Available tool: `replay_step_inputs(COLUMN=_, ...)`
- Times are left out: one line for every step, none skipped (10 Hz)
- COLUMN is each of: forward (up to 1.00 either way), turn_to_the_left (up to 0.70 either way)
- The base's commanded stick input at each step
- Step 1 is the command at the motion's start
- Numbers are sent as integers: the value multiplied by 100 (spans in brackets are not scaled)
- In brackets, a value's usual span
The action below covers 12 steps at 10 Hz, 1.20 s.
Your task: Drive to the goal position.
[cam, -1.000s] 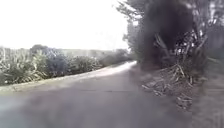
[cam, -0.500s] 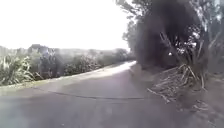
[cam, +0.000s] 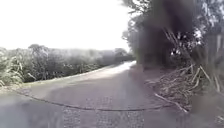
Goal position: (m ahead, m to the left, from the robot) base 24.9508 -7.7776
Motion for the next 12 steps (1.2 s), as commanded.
replay_step_inputs(forward=100, turn_to_the_left=0)
replay_step_inputs(forward=100, turn_to_the_left=0)
replay_step_inputs(forward=100, turn_to_the_left=0)
replay_step_inputs(forward=100, turn_to_the_left=0)
replay_step_inputs(forward=100, turn_to_the_left=0)
replay_step_inputs(forward=100, turn_to_the_left=0)
replay_step_inputs(forward=100, turn_to_the_left=0)
replay_step_inputs(forward=100, turn_to_the_left=0)
replay_step_inputs(forward=100, turn_to_the_left=0)
replay_step_inputs(forward=100, turn_to_the_left=0)
replay_step_inputs(forward=100, turn_to_the_left=0)
replay_step_inputs(forward=100, turn_to_the_left=0)
